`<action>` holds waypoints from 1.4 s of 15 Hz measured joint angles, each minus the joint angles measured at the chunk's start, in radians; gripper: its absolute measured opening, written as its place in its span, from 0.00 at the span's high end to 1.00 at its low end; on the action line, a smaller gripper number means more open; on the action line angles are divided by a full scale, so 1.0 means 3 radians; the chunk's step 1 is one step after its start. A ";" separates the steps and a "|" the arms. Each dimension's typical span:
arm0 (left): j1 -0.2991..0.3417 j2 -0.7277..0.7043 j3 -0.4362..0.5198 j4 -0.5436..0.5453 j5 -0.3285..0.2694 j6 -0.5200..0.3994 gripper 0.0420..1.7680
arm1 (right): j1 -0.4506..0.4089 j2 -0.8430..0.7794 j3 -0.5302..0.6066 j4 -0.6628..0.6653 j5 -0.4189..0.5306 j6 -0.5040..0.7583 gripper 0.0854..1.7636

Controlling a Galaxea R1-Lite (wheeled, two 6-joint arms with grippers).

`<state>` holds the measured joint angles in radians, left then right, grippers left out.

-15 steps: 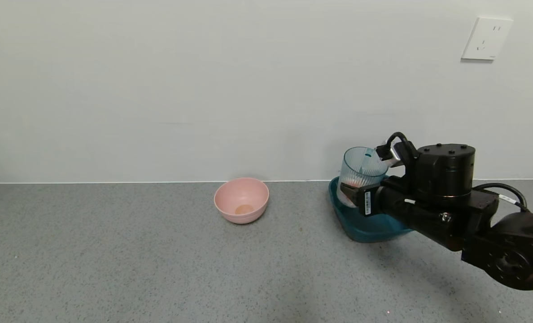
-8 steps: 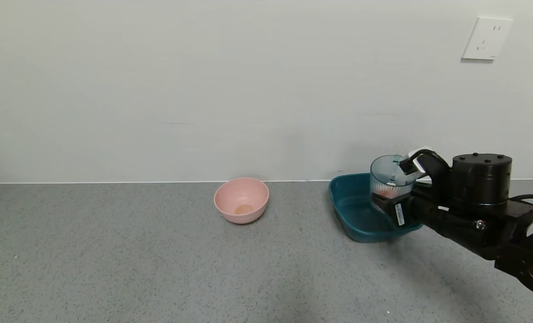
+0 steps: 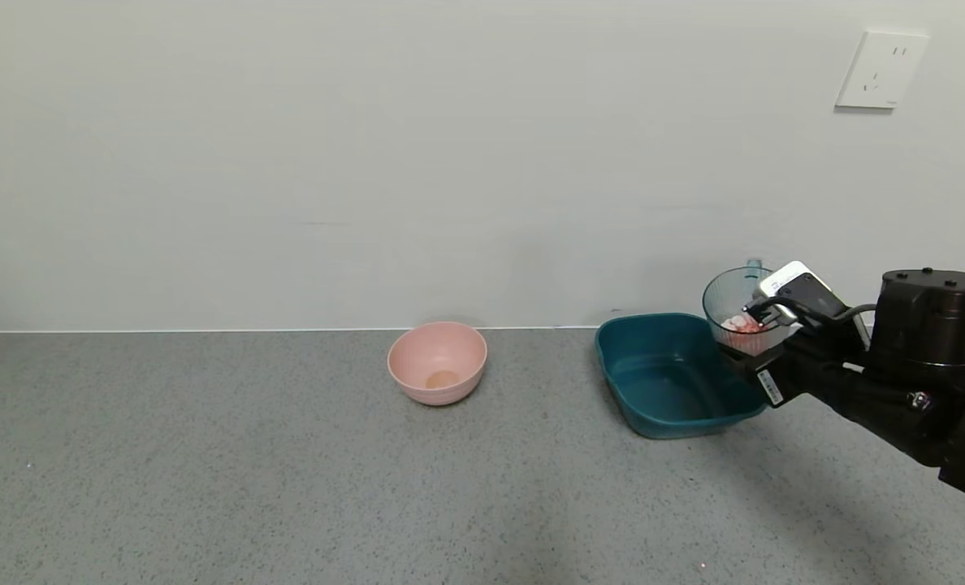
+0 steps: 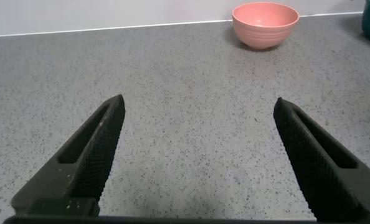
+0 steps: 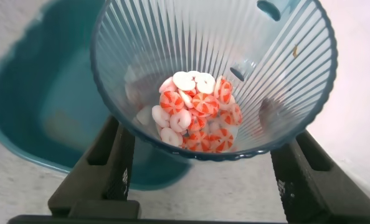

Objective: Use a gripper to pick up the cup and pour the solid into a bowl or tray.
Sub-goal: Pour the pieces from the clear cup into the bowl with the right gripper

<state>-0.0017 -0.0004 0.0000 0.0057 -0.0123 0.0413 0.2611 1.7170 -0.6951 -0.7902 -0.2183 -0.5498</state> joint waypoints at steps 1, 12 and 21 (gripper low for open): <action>0.0000 0.0000 0.0000 0.0000 0.0001 0.0000 0.03 | -0.0016 -0.0005 0.0014 -0.0096 -0.0037 -0.0199 0.27; 0.0000 0.0000 0.0000 0.0000 0.0000 0.0000 0.03 | -0.0078 0.0399 0.0385 -0.1401 -0.0013 -0.2117 0.27; 0.0000 0.0000 0.0000 0.0000 0.0000 -0.0001 0.03 | -0.0106 0.0486 0.0930 -0.1572 0.0291 -0.2587 0.27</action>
<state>-0.0017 -0.0004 0.0000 0.0057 -0.0123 0.0409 0.2294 1.8628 -0.4162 -1.2619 -0.1309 -1.3257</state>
